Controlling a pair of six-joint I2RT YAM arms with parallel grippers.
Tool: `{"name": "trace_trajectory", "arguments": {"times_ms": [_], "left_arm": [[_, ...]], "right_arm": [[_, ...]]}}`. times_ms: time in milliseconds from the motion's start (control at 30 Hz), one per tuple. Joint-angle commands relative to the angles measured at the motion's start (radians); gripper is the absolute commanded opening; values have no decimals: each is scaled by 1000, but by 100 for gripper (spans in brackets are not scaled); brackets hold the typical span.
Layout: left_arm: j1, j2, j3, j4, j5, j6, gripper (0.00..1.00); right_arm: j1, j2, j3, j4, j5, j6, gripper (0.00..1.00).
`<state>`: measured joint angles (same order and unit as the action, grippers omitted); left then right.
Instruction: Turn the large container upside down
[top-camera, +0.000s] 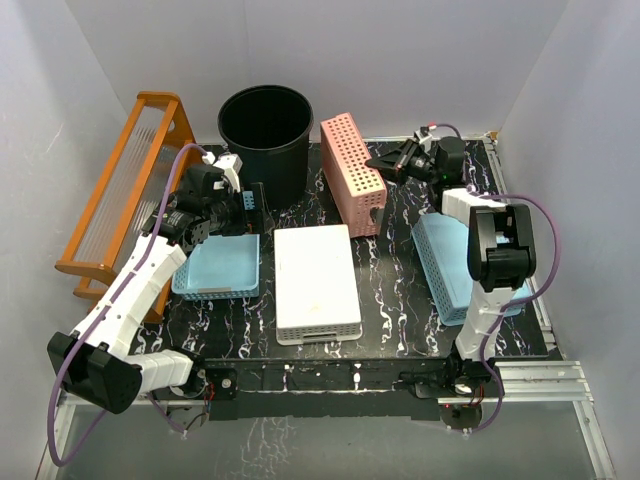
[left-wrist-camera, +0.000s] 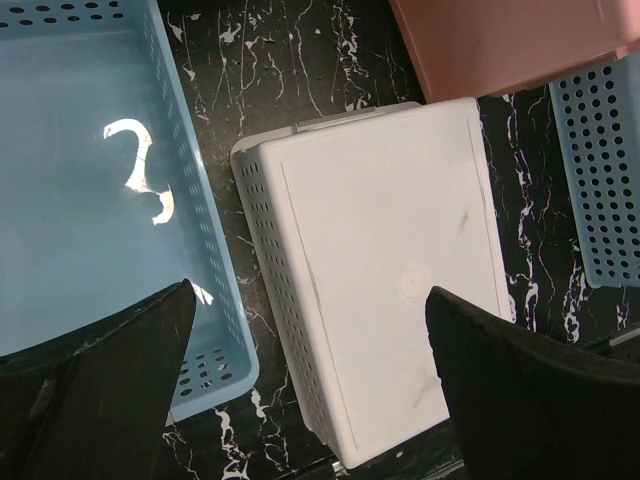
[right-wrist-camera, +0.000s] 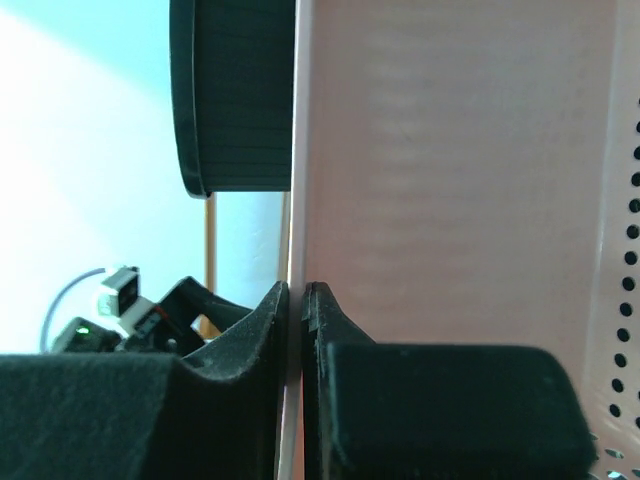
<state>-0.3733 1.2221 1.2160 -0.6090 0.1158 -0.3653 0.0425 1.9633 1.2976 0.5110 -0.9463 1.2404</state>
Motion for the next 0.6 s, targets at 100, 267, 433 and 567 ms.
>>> {"name": "trace_trajectory", "arguments": {"times_ms": [100, 267, 433, 567], "left_arm": [[1, -13, 31, 2, 11, 9, 99], [0, -12, 40, -5, 6, 8, 99], [-1, -3, 52, -6, 4, 6, 99], [0, -1, 57, -9, 6, 4, 99]], "right_arm": [[-97, 31, -95, 217, -46, 125, 0], [-146, 35, -116, 102, -30, 28, 5], [-184, 44, -79, -82, -5, -127, 26], [-201, 56, -41, -185, 17, -205, 38]]}}
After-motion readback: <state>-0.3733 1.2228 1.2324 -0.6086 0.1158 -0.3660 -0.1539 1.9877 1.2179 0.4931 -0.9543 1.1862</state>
